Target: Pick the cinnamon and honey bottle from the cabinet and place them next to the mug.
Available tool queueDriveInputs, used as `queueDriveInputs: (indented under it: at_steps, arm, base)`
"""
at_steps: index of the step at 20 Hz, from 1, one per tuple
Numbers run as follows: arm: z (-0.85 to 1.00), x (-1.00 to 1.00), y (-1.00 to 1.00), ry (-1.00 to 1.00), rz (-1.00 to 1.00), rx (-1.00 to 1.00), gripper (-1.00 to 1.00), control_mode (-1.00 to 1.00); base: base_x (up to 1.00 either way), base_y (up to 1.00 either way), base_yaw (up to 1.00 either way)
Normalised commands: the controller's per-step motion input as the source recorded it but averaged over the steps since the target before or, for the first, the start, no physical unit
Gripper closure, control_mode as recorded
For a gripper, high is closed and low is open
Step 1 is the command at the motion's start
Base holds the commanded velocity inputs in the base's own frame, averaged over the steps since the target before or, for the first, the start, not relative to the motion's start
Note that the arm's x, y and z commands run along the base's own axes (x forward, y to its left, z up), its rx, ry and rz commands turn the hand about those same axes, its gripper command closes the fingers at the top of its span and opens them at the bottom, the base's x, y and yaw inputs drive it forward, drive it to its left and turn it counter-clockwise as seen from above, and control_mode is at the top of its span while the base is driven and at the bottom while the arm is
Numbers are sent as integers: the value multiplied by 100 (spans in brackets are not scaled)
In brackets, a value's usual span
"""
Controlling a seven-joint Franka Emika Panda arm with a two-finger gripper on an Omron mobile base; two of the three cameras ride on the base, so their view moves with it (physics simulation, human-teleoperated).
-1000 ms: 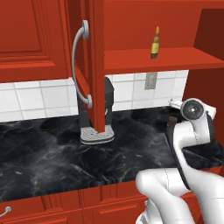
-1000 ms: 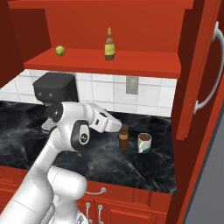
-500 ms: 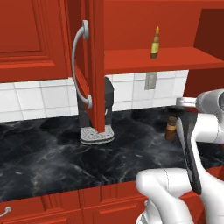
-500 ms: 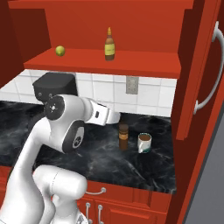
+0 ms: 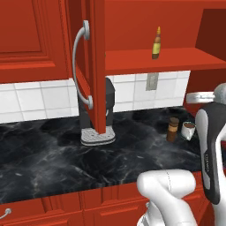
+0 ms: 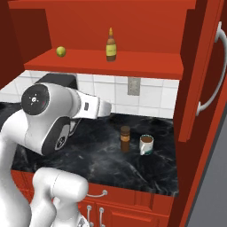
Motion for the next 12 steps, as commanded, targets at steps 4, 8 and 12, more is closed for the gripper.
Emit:
queueDriveInputs:
  at_steps: [4, 8, 12]
  arm:
    - [62, -18, 41, -4, 2, 0, -100, -100]
    - [56, -4, 46, -4, 0, -2, -100, -100]
    - [47, 0, 44, -3, -1, -2, -100, -100]
  base:
    - [0, 0, 0]
    - [0, 0, 0]
    - [0, 0, 0]
